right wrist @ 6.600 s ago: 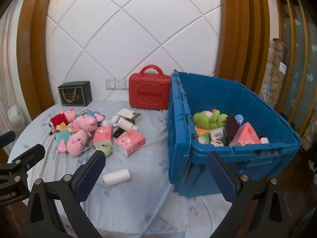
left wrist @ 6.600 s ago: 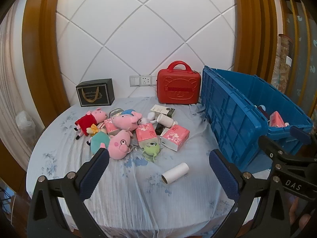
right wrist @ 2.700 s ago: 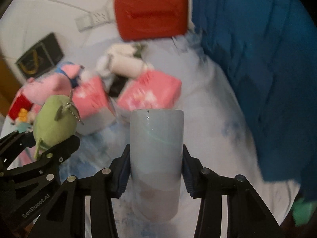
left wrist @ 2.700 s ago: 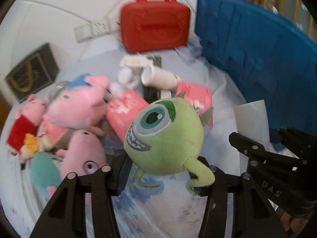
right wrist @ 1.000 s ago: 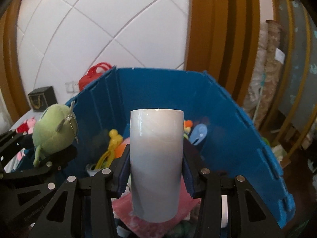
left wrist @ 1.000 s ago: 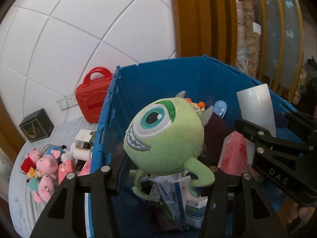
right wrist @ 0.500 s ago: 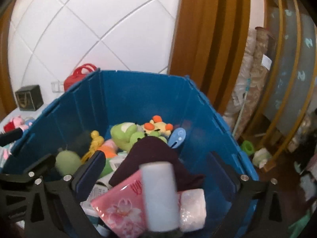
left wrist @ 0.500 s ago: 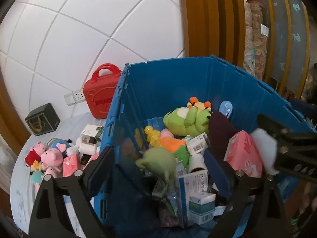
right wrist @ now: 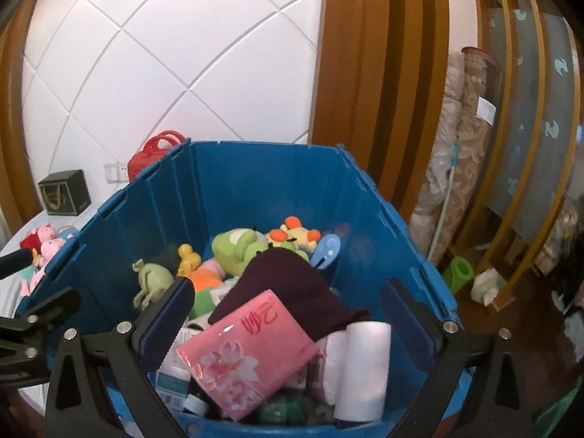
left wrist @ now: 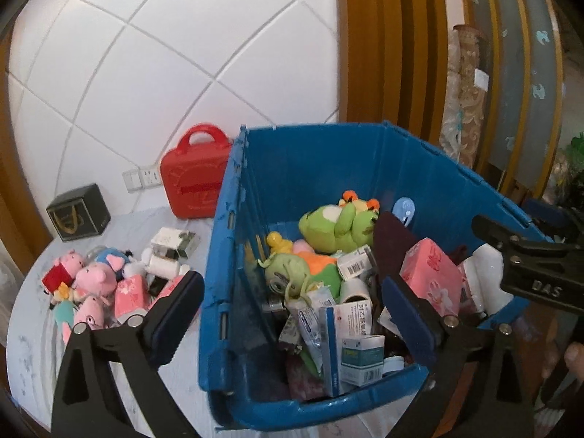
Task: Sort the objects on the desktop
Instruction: 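Carry both items into the blue crate and open both grippers, then withdraw both tools from the crate back over the table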
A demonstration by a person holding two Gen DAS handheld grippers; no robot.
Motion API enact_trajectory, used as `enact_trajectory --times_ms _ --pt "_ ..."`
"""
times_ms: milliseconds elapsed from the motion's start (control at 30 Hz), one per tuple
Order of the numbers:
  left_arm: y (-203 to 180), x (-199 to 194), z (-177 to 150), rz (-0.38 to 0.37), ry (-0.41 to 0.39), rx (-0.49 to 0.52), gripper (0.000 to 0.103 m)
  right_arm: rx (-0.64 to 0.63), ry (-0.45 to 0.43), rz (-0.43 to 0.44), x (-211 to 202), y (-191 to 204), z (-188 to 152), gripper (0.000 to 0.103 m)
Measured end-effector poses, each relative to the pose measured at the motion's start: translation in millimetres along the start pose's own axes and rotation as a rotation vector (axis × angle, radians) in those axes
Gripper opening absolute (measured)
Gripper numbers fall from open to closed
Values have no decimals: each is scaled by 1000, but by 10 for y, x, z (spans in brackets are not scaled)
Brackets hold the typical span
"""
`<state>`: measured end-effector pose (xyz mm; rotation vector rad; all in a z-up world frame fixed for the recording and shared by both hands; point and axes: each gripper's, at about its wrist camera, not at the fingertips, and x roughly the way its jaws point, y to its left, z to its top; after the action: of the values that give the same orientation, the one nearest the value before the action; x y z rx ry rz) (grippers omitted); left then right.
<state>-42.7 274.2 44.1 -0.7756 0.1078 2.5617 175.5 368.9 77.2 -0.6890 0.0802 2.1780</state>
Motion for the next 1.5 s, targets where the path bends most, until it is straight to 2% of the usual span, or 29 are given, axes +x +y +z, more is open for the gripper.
enact_trajectory --times_ms 100,167,300,467,600,700,933,1100,1200,1333,1500 --pt "43 -119 -26 -15 -38 -10 99 13 3 8 -14 -19 -46 103" --pt "91 -177 -44 7 -45 -18 99 14 6 14 -14 -10 -69 103" --pt "283 -241 -95 52 -32 -53 99 12 5 39 -18 94 -77 103" --pt "781 -296 -238 123 11 -100 99 -2 -19 85 -68 380 -34 103" --pt "1360 -356 -434 160 37 -163 99 -40 -47 140 -140 818 19 103" --pt "1847 -442 -591 237 44 -201 99 -64 -73 171 -214 1196 55 103" --pt "3196 -642 -1022 329 84 -260 99 -85 -126 239 -381 2351 121 103" --pt "4110 -686 -1357 373 157 -274 99 -95 -73 280 -251 3194 91 103" --pt "4478 -626 -1501 382 204 -287 99 -88 11 305 -65 3607 -35 103" --pt "4851 -447 -1708 376 275 -325 99 -102 146 308 273 3927 -222 103" --pt "5023 -188 -1890 369 341 -372 99 -74 255 321 751 4054 -415 103"
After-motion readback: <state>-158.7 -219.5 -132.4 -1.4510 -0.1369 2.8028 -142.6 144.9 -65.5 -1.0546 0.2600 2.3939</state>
